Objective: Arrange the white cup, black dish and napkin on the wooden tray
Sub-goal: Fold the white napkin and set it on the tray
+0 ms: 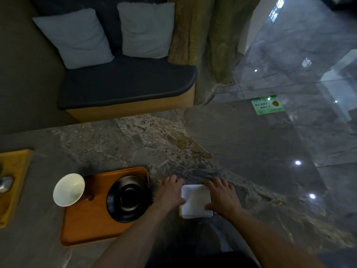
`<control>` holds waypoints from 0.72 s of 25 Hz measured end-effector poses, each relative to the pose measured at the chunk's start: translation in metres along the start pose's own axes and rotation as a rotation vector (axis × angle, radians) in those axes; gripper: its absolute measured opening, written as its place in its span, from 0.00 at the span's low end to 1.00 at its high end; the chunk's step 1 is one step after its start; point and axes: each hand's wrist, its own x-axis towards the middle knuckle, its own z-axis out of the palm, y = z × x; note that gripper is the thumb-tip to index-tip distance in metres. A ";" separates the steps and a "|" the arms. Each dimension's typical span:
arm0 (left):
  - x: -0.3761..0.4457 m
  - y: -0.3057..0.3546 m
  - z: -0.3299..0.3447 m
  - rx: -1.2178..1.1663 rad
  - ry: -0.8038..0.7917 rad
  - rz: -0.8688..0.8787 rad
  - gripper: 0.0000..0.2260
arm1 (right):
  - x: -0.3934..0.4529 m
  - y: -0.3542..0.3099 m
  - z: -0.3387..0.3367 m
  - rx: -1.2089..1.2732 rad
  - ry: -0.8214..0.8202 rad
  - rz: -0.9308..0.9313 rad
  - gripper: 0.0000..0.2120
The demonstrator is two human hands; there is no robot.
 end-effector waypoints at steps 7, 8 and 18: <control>-0.013 0.004 0.003 -0.168 0.069 -0.045 0.17 | -0.004 -0.006 -0.001 0.073 0.016 0.037 0.35; -0.016 0.004 0.004 -0.195 0.058 -0.079 0.17 | -0.007 -0.008 -0.003 0.118 0.006 0.048 0.33; -0.063 -0.003 0.001 -0.997 0.028 -0.219 0.12 | -0.064 -0.031 -0.039 1.109 -0.013 0.097 0.10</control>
